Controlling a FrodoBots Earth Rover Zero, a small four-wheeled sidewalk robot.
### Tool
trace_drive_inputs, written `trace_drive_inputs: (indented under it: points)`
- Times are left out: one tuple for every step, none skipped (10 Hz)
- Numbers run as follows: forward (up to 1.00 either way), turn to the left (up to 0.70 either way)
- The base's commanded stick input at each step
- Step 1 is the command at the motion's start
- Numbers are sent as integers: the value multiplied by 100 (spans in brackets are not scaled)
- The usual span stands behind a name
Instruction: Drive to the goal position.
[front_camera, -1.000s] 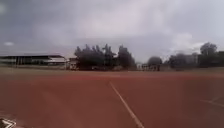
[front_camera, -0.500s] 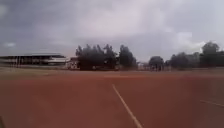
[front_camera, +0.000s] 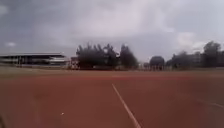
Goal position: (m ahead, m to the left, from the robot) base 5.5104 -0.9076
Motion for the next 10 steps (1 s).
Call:
trace_drive_inputs:
  points:
    - [70, 0]
    - [70, 0]
    - [70, 0]
    - [70, 0]
    - [70, 0]
    - [70, 0]
    - [70, 0]
    - [70, 0]
    - [70, 0]
    - [70, 0]
